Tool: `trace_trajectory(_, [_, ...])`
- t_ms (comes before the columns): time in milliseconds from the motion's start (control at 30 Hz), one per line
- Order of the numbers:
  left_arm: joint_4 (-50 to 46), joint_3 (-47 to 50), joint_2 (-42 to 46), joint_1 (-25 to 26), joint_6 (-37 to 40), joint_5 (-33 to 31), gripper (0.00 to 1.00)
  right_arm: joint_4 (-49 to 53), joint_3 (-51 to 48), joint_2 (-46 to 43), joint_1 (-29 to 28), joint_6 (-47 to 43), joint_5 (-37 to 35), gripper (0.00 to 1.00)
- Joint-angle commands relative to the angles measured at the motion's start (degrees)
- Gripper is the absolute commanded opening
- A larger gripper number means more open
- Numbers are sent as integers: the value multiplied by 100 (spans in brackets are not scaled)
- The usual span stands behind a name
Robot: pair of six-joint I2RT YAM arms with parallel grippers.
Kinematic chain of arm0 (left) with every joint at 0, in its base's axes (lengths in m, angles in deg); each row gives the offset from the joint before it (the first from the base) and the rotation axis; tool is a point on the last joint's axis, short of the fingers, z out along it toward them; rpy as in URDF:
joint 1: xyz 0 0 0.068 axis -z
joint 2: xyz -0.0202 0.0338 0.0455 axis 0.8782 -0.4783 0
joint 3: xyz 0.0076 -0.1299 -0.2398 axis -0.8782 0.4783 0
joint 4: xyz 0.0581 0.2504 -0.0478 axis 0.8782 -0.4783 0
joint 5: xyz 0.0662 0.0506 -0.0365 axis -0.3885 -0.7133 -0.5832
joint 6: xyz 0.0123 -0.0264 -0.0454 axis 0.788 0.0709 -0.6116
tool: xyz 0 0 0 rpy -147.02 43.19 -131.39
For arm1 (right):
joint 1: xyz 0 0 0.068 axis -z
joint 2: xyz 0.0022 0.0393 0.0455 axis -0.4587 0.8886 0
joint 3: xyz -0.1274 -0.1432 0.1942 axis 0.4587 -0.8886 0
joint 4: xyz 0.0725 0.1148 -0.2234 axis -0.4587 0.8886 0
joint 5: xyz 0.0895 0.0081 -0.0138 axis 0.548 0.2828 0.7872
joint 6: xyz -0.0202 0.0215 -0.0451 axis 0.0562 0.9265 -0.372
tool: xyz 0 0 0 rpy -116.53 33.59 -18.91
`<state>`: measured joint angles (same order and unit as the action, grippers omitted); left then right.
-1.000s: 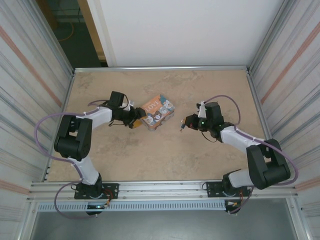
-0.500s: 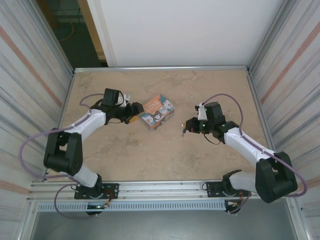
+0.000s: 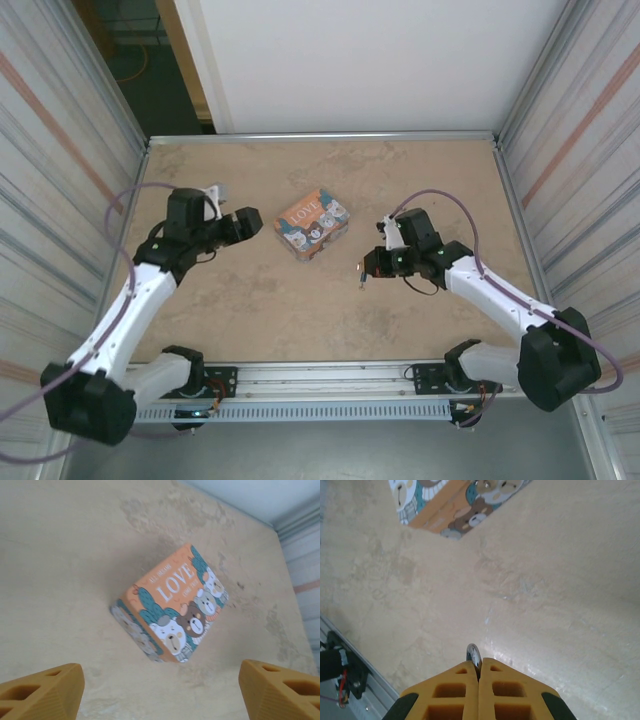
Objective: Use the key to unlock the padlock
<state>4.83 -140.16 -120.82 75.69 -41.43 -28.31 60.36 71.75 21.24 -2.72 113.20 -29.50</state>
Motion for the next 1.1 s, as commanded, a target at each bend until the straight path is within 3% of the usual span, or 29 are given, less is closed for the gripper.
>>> trace_trajectory(0, [-295,242,525,-111,366,-799,85,424,186,-171,-197,-90,-190,0])
trace_trajectory(300, [-485,269,1337,-284,926,-667,92,693,190,-163,-544,8,-351,0])
trace_trajectory(633, [-529,271,1829,-286,2660,-213,99,914,193,45,-634,-46,-140,0])
trace_trajectory(1067, [472,1629,2332,-284,2529,-335,99,989,331,665,-817,-151,-68,0])
